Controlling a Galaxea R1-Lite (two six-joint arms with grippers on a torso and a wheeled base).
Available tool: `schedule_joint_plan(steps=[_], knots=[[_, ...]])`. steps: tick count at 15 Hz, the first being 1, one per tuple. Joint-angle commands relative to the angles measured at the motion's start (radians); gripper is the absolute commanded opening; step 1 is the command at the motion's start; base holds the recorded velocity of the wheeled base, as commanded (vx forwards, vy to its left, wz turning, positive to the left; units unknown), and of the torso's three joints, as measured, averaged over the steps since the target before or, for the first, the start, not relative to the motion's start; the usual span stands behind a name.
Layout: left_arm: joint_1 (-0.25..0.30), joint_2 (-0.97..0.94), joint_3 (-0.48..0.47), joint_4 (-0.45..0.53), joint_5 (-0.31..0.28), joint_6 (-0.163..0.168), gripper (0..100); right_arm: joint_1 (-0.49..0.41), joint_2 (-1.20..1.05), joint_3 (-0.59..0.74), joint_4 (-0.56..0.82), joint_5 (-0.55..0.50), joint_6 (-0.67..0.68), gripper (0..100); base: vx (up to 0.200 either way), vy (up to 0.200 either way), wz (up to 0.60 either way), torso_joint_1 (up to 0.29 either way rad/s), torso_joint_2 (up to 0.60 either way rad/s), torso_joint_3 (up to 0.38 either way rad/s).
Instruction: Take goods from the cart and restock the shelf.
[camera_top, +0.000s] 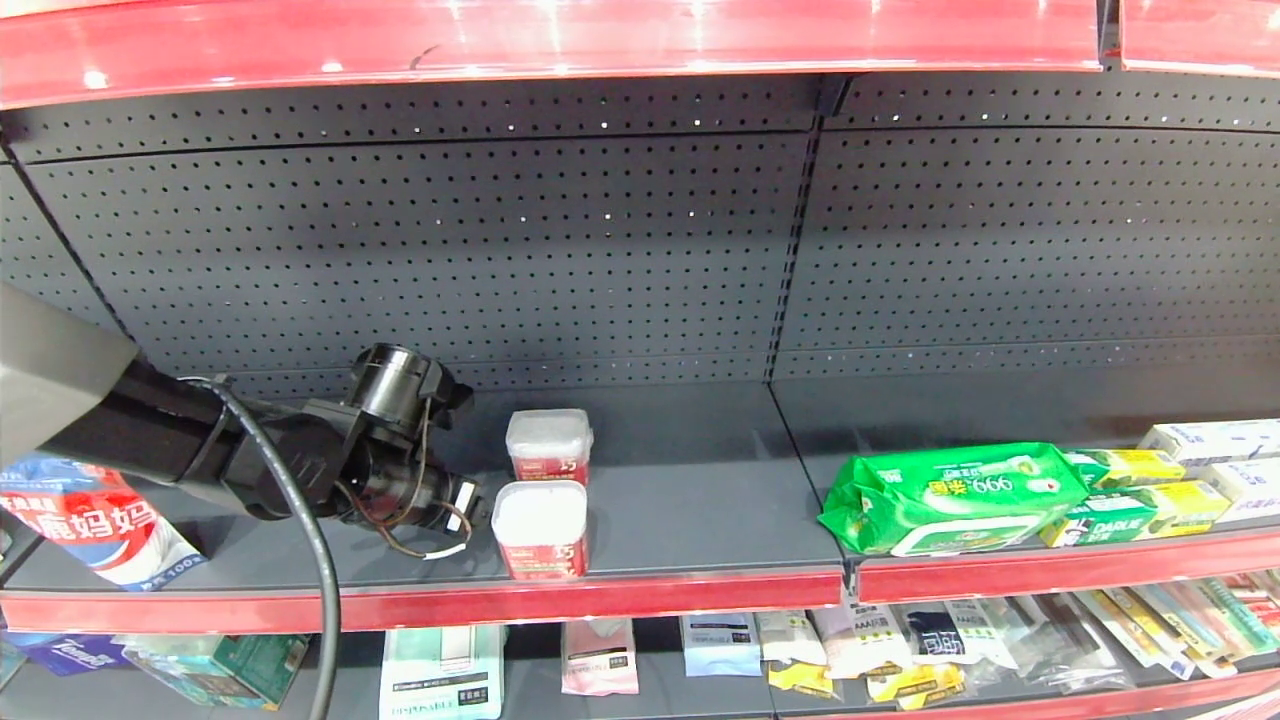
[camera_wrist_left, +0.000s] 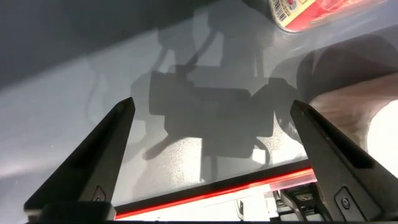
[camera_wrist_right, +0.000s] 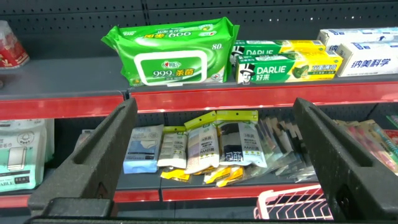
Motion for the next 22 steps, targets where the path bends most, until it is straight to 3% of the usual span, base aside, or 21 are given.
schedule_joint_plan(steps=[1, 3, 5, 7, 10, 12, 18, 21, 22], knots=[[0.002, -0.004, 0.003, 0.0, 0.003, 0.0, 100, 0.0, 0.0, 0.0, 0.0, 0.0, 0.0, 100, 0.0, 0.0, 0.0, 0.0, 0.0, 0.0], [0.016, -0.032, 0.011, 0.0, 0.006, 0.001, 100, 0.0, 0.0, 0.0, 0.0, 0.0, 0.0, 100, 0.0, 0.0, 0.0, 0.0, 0.0, 0.0], [0.064, -0.14, 0.035, 0.004, -0.008, 0.001, 100, 0.0, 0.0, 0.0, 0.0, 0.0, 0.0, 100, 0.0, 0.0, 0.0, 0.0, 0.0, 0.0], [0.116, -0.315, 0.126, 0.004, -0.049, 0.006, 100, 0.0, 0.0, 0.0, 0.0, 0.0, 0.0, 100, 0.0, 0.0, 0.0, 0.0, 0.0, 0.0], [0.192, -0.648, 0.333, 0.001, -0.117, 0.009, 100, 0.0, 0.0, 0.0, 0.0, 0.0, 0.0, 100, 0.0, 0.0, 0.0, 0.0, 0.0, 0.0], [0.194, -0.901, 0.453, 0.003, -0.126, 0.012, 100, 0.0, 0.0, 0.0, 0.0, 0.0, 0.0, 100, 0.0, 0.0, 0.0, 0.0, 0.0, 0.0], [0.191, -1.463, 0.761, 0.026, -0.184, 0.077, 100, 0.0, 0.0, 0.0, 0.0, 0.0, 0.0, 100, 0.0, 0.0, 0.0, 0.0, 0.0, 0.0], [0.192, -1.691, 0.825, 0.158, -0.184, 0.077, 100, 0.0, 0.0, 0.0, 0.0, 0.0, 0.0, 100, 0.0, 0.0, 0.0, 0.0, 0.0, 0.0], [0.191, -1.852, 0.851, 0.231, -0.186, 0.08, 100, 0.0, 0.0, 0.0, 0.0, 0.0, 0.0, 100, 0.0, 0.0, 0.0, 0.0, 0.0, 0.0]])
